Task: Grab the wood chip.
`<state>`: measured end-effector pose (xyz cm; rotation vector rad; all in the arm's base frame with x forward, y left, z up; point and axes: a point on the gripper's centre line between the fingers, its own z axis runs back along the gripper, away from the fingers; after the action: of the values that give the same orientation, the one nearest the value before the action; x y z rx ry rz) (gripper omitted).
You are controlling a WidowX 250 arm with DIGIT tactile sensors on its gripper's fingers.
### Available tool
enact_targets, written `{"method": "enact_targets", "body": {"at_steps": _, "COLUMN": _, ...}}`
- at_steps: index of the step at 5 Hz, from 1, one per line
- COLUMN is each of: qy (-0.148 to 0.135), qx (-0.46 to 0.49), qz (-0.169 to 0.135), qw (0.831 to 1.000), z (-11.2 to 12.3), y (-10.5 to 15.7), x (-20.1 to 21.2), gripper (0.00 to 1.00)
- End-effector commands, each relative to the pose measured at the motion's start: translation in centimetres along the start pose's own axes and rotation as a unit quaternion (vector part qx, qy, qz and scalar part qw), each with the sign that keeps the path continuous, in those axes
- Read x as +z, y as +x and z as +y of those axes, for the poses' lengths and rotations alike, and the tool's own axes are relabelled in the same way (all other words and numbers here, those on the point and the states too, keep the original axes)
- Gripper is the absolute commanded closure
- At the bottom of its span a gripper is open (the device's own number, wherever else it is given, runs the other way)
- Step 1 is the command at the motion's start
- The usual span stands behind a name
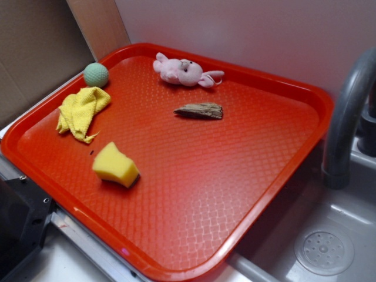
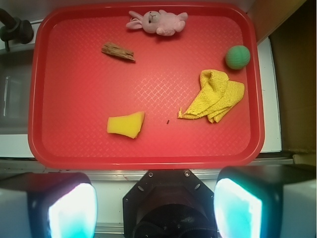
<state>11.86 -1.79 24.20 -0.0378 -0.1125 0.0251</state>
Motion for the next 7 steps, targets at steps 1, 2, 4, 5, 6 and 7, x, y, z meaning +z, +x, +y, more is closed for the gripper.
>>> {"method": "enact_targets", "body": {"at_steps": 1, "qy": 0.0, "qx": 0.0, "qz": 0.0, "qw": 1.0, "z": 0.0, "y": 0.0, "x": 0.0, "gripper": 0.0}}
{"method": "enact_targets", "body": {"at_steps": 2, "qy": -0.007, "qx": -0.123, "qz": 0.04, "qw": 0.992, "z": -0.7, "y": 4.4, "x": -5.6, "gripper": 0.0}}
{"method": "enact_targets", "body": {"at_steps": 4, "qy": -0.067, "qx": -0.362, "qz": -0.003, "qw": 0.93, "z": -3.5, "y": 13.0, "x": -12.2, "gripper": 0.0}}
{"method": "enact_targets", "body": {"at_steps": 5, "qy": -0.05, "qx": -0.427, "qz": -0.041, "qw": 0.902, "z": -5.2, "y": 14.0, "x": -13.9, "gripper": 0.0}}
{"method": "enact_targets", "body": {"at_steps": 6, "qy": -0.05, "qx": -0.427, "qz": -0.041, "qw": 0.902, "z": -5.2, "y": 14.0, "x": -13.9, "gripper": 0.0}}
{"method": "enact_targets", "body": {"at_steps": 7, "qy": -0.05, "qx": -0.427, "qz": -0.041, "qw": 0.902, "z": -5.2, "y": 14.0, "x": -13.9, "gripper": 0.0}}
